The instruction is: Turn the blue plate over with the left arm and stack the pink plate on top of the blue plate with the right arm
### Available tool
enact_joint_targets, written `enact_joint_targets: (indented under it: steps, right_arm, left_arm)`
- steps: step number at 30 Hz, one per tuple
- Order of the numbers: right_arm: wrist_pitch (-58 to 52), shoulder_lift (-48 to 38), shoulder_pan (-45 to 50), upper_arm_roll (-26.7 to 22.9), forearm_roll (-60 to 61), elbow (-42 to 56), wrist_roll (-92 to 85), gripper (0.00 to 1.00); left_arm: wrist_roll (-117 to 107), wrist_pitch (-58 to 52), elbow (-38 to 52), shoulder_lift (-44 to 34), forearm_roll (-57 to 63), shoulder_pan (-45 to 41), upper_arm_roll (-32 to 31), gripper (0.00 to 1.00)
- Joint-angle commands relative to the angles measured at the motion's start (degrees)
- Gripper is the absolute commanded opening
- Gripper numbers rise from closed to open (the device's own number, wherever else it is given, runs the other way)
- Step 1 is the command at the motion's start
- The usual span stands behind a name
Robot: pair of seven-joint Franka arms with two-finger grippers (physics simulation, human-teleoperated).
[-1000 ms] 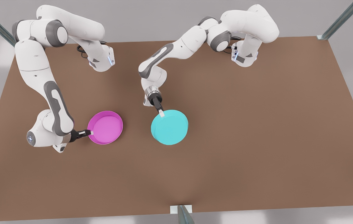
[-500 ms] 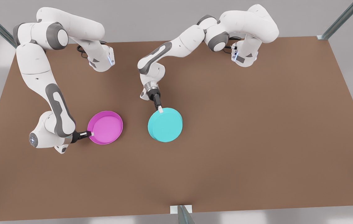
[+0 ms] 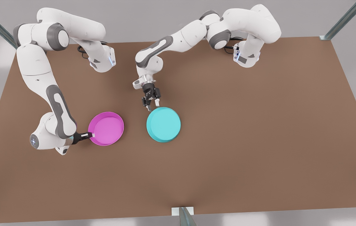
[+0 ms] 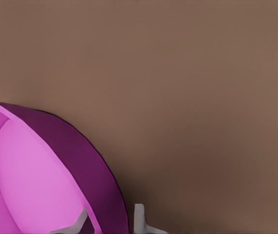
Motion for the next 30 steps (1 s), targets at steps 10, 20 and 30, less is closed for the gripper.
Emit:
enact_joint_targets:
  steps: [10, 20, 30]
  right_arm:
    - [0.9, 0.0, 0.6, 0.0, 0.0, 0.0, -0.1, 0.38]
    - [0.8, -0.1, 0.5, 0.0, -0.1, 0.0, -1.4, 0.34]
    - [0.7, -0.2, 0.4, 0.0, 0.0, 0.0, -2.3, 0.24]
  left_arm:
    - [21.3, 1.3, -9.8, -25.9, -20.6, 19.8, -1.9, 1.00]
    - [90.2, -11.4, -9.8, -58.8, -91.6, 65.9, 12.9, 0.99]
    - [90.3, 5.1, -15.1, -49.9, -93.3, 65.6, 12.6, 1.00]
